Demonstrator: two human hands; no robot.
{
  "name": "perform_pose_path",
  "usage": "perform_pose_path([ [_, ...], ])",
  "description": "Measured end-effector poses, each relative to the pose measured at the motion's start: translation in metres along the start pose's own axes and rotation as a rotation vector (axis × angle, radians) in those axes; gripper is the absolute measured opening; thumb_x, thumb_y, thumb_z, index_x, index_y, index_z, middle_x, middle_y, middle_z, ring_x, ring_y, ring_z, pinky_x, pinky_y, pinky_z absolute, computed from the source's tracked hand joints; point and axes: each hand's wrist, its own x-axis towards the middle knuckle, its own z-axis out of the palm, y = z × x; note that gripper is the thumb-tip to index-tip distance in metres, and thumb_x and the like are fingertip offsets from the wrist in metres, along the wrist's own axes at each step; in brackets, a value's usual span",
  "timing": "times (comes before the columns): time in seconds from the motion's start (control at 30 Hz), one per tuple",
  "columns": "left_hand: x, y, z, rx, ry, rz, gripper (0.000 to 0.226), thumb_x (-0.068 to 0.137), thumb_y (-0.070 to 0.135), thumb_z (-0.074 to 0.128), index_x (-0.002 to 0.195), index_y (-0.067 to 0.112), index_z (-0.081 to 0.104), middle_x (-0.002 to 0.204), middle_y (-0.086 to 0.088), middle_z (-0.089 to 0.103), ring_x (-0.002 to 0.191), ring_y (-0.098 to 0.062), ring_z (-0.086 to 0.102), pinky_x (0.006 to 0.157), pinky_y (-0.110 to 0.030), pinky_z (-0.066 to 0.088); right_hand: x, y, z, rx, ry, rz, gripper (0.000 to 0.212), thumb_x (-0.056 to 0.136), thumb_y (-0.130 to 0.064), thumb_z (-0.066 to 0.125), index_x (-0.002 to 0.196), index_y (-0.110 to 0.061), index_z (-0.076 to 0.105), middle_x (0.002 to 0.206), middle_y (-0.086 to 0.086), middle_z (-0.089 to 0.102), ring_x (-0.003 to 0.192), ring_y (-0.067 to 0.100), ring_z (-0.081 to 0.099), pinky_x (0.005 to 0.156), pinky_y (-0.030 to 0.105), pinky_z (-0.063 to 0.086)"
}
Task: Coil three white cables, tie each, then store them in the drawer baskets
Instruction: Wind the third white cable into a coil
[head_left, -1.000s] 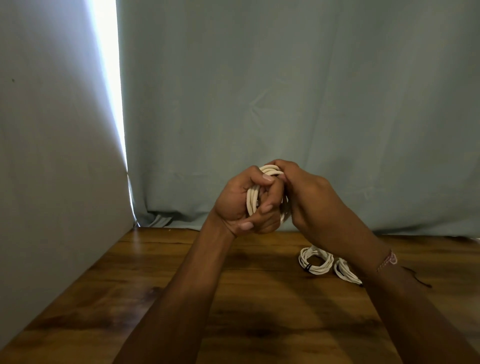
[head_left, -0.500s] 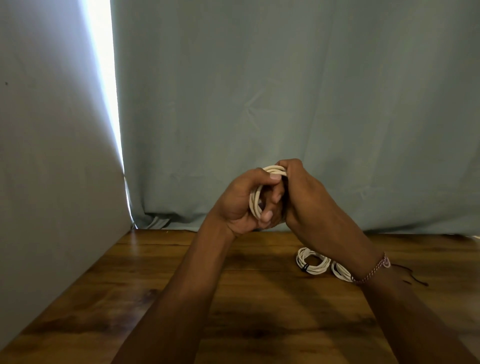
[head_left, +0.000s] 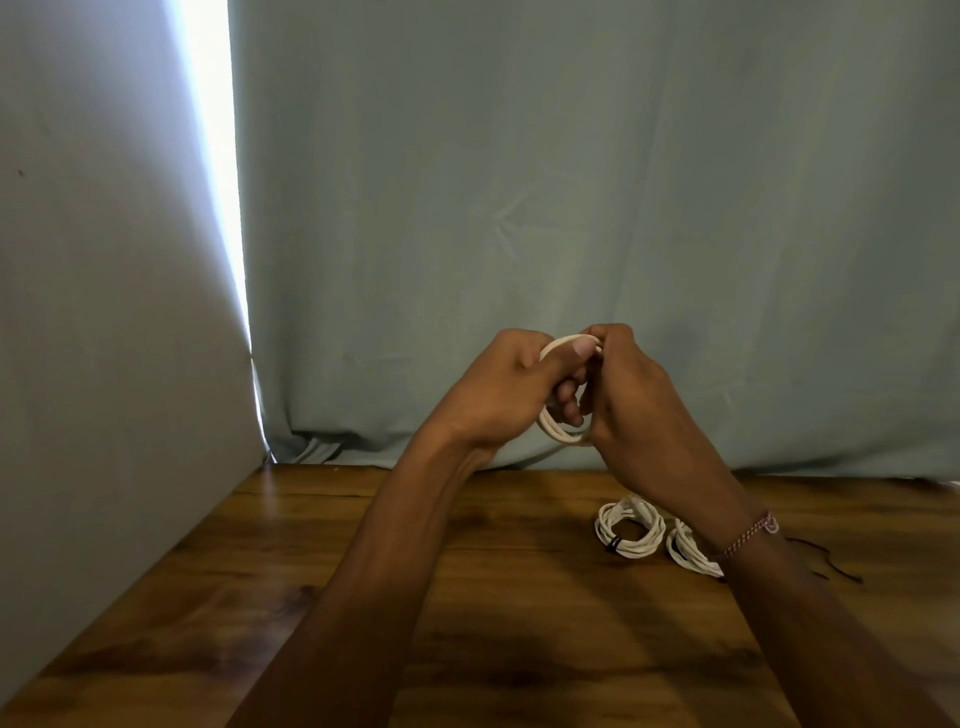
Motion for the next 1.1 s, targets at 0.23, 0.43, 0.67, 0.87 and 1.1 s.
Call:
perform_pose_path([
  [0.23, 0.004, -0.003, 0.005, -0.464, 0.052, -0.201, 0.035, 0.104, 0.029, 0.055, 0.075, 0.01, 0.051, 0.052, 0.005, 0.033, 0.044, -0.006, 0.031, 0.042, -0.019, 0.033, 0.003, 0.002, 0.004, 0.287, -0.004, 0.208, 0.02, 0.108, -0.021, 0.041, 0.123, -0.016, 0.052, 0.086, -0.003, 0.059, 0.074, 0.015, 0.06, 0.067, 0.028, 0.051],
  [0.43, 0.007, -0.006, 0.003, -0.285, 0.1, -0.152, 0.04, 0.104, 0.035, 0.054, 0.072, 0.013, 0.046, 0.054, 0.002, 0.03, 0.049, -0.012, 0.027, 0.039, -0.02, 0.026, 0.008, -0.006, -0.01, 1.173, -0.158, 0.544, 0.028, 0.104, -0.023, 0.049, 0.109, 0.001, 0.062, 0.069, 0.0, 0.056, 0.069, 0.013, 0.058, 0.068, 0.026, 0.054],
  [0.67, 0.006, -0.005, 0.009, -0.387, 0.041, -0.215, 0.04, 0.102, 0.028, 0.058, 0.067, 0.011, 0.049, 0.051, 0.002, 0.033, 0.04, -0.008, 0.031, 0.037, -0.02, 0.033, 0.009, -0.01, -0.019, 1.234, -0.229, 0.715, 0.037, 0.095, -0.045, 0.059, 0.085, -0.009, 0.059, 0.056, -0.002, 0.039, 0.048, 0.01, 0.042, 0.057, 0.025, 0.044],
  [0.87, 0.014, -0.013, 0.008, -0.718, -0.031, -0.354, 0.038, 0.092, 0.033, 0.066, 0.064, 0.015, 0.047, 0.044, 0.001, 0.039, 0.037, -0.009, 0.04, 0.037, -0.019, 0.038, 0.008, -0.015, -0.019, 1.458, -0.248, 0.612, 0.04, 0.098, -0.034, 0.056, 0.103, 0.005, 0.067, 0.097, 0.025, 0.068, 0.077, 0.023, 0.069, 0.071, 0.029, 0.062],
  [1.1, 0.011, -0.009, -0.011, -0.855, -0.221, -0.324, 0.037, 0.087, 0.036, 0.068, 0.062, 0.015, 0.052, 0.038, 0.006, 0.04, 0.033, -0.007, 0.039, 0.042, -0.018, 0.02, 0.008, -0.034, -0.006, 1.588, -0.101, 0.494, 0.04, 0.104, -0.028, 0.045, 0.087, -0.003, 0.072, 0.064, 0.003, 0.06, 0.05, 0.008, 0.058, 0.055, 0.025, 0.058],
])
